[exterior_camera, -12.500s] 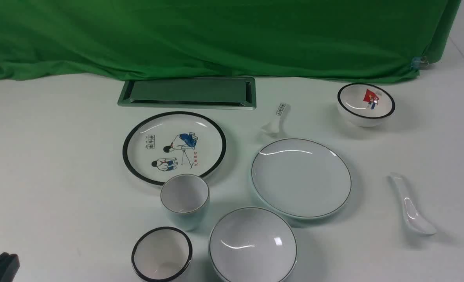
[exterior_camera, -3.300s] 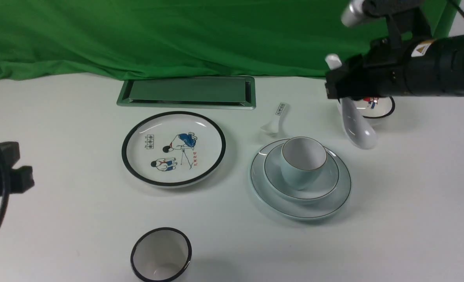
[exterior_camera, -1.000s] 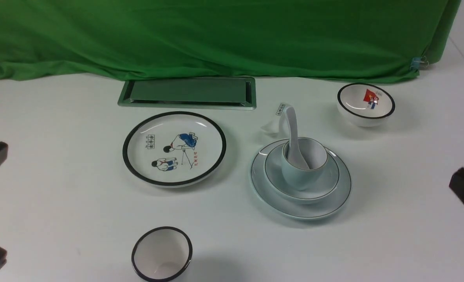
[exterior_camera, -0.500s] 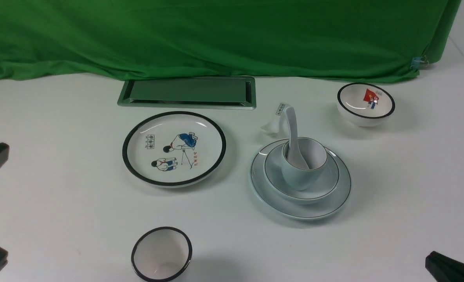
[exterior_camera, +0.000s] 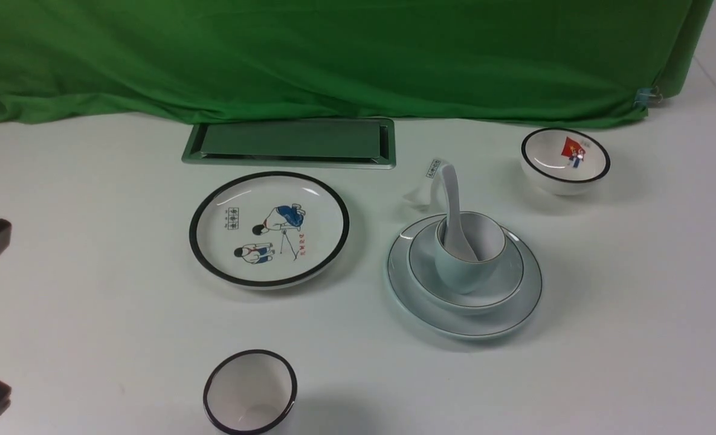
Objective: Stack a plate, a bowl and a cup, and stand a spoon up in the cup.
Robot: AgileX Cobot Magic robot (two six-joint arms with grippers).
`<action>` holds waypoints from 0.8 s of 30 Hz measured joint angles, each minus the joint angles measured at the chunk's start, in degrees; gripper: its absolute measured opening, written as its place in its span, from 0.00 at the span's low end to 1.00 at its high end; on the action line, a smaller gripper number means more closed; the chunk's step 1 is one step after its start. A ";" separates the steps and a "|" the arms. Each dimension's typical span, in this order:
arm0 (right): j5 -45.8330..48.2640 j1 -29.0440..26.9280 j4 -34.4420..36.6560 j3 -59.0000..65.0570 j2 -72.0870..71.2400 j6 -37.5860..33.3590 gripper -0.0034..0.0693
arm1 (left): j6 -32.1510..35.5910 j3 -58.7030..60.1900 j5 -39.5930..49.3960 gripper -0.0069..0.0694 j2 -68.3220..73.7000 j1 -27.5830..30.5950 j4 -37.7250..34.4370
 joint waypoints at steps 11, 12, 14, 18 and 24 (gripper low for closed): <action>11.29 -3.66 0.00 0.04 -0.20 0.08 0.06 | 0.00 0.00 0.06 0.04 0.00 0.00 0.05; 11.41 -3.66 0.00 0.04 -0.20 0.08 0.07 | 0.00 0.00 0.06 0.04 0.00 0.00 0.05; 11.53 -3.66 0.00 0.04 -0.20 0.15 0.07 | 0.00 0.00 0.06 0.04 0.00 0.00 0.05; 11.53 -3.66 0.00 0.04 -0.20 0.15 0.08 | 0.00 0.00 0.06 0.05 0.00 0.00 0.05; 11.53 -3.66 0.00 0.04 -0.20 0.17 0.10 | 0.00 0.00 0.06 0.05 0.00 0.00 0.05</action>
